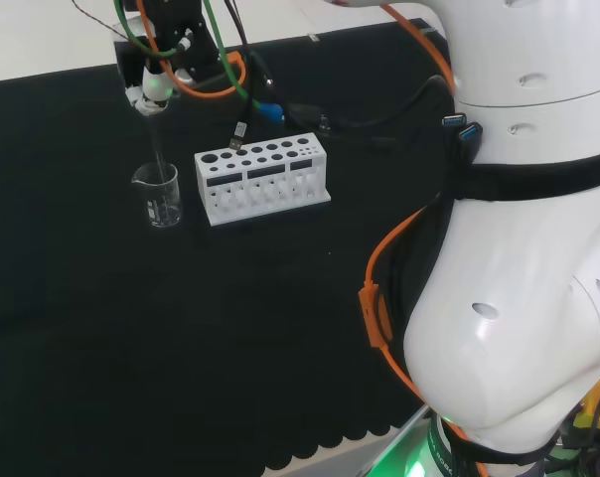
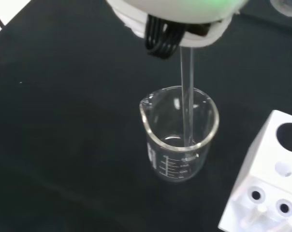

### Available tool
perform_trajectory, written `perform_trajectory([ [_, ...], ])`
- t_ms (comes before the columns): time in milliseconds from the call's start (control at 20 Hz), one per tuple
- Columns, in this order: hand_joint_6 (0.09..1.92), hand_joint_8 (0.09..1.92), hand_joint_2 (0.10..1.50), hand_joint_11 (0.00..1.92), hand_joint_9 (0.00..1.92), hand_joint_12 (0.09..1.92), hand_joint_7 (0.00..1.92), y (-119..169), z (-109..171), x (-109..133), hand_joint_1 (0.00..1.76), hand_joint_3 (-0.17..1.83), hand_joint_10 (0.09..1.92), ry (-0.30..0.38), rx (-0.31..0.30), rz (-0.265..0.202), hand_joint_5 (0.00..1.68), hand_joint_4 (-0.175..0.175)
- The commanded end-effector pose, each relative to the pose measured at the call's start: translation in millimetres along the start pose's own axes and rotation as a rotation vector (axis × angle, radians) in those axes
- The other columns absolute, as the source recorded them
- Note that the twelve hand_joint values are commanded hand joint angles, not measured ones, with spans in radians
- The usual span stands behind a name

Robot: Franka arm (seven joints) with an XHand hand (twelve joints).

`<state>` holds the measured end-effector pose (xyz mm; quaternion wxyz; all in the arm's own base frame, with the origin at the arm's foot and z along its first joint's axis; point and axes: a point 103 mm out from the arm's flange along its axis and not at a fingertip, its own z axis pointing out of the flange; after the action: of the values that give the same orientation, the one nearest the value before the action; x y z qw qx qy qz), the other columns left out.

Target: Stir in the beaker to the left of the white test tube rack with the glass rod.

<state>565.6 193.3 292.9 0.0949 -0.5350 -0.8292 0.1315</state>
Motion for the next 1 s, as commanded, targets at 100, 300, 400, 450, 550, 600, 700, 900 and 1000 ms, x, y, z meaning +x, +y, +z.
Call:
perform_trajectory([
  [100, 0.53, 0.67, 0.71, 1.56, 1.76, 0.65, 1.38, -0.3, 0.7, 1.5, 1.33, 0.56, 0.30, -0.017, 0.019, 0.027, 1.20, -0.175],
  [300, 0.53, 0.67, 0.71, 1.56, 1.76, 0.65, 1.38, -8.1, 2.6, -8.1, 1.33, 0.56, 0.30, -0.004, 0.015, 0.045, 1.20, -0.175],
  [400, 0.53, 0.67, 0.71, 1.56, 1.76, 0.65, 1.38, -10.2, 2.9, -10.4, 1.33, 0.56, 0.30, 0.011, 0.004, 0.035, 1.20, -0.175],
  [450, 0.53, 0.67, 0.71, 1.56, 1.76, 0.65, 1.38, -10.6, 2.9, -10.7, 1.33, 0.56, 0.30, 0.013, 0.003, 0.033, 1.20, -0.175],
  [550, 0.53, 0.67, 0.71, 1.56, 1.76, 0.65, 1.38, -11.3, 2.7, -10.9, 1.33, 0.56, 0.30, 0.015, 0.000, 0.031, 1.20, -0.175],
  [600, 0.53, 0.67, 0.71, 1.56, 1.76, 0.65, 1.38, -11.6, 2.6, -10.9, 1.33, 0.56, 0.30, 0.014, -0.001, 0.031, 1.20, -0.175],
  [700, 0.53, 0.67, 0.71, 1.56, 1.76, 0.65, 1.38, -12.0, 2.4, -10.8, 1.33, 0.56, 0.30, 0.010, -0.006, 0.032, 1.20, -0.175],
  [900, 0.53, 0.67, 0.71, 1.56, 1.76, 0.65, 1.38, -13.0, 2.0, -10.3, 1.33, 0.56, 0.30, 0.008, -0.005, 0.031, 1.20, -0.175],
  [1000, 0.53, 0.67, 0.71, 1.56, 1.76, 0.65, 1.38, -13.5, 1.7, -10.1, 1.33, 0.56, 0.30, 0.007, -0.006, 0.031, 1.20, -0.175],
])
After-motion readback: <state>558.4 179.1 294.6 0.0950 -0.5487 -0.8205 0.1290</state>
